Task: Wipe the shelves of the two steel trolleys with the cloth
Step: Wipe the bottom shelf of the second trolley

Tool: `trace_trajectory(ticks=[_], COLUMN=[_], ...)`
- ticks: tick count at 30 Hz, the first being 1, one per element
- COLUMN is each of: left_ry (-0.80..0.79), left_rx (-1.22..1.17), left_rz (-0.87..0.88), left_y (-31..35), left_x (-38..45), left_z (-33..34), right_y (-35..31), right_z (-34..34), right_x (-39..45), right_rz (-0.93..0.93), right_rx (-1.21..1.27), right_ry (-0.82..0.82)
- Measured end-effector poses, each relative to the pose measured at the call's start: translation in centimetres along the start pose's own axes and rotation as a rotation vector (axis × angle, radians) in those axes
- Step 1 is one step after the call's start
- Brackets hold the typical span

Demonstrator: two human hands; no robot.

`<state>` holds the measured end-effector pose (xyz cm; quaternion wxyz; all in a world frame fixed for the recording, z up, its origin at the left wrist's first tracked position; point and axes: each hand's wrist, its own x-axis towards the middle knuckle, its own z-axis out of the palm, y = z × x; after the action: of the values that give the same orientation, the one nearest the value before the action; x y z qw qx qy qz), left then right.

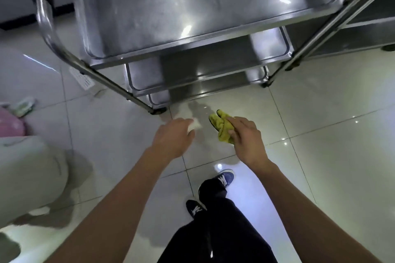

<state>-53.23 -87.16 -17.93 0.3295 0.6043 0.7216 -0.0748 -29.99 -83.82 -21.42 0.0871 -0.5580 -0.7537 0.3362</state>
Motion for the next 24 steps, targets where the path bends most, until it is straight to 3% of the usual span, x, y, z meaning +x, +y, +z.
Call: trace_trajectory(ticks=[9, 17, 24], left_ry=[0.016, 0.078, 0.238], left_rx=[-0.203, -0.220, -0.197], left_rz=[-0.162, -0.216, -0.199], left_y=[-9.6, -18.4, -23.2], left_x=[0.6, 16.6, 29.7], left_z=[11.8, 25.4, 29.2], right_y=[3.2, 13.0, 16.6], right_z=[11.9, 30.3, 37.3], right_x=[3.5, 17.1, 29.0], right_rz=[-0.123, -0.244, -0.461], right_rx=[0.003, -0.031, -0.011], right_ry=[-0.141, -0.216, -0.137])
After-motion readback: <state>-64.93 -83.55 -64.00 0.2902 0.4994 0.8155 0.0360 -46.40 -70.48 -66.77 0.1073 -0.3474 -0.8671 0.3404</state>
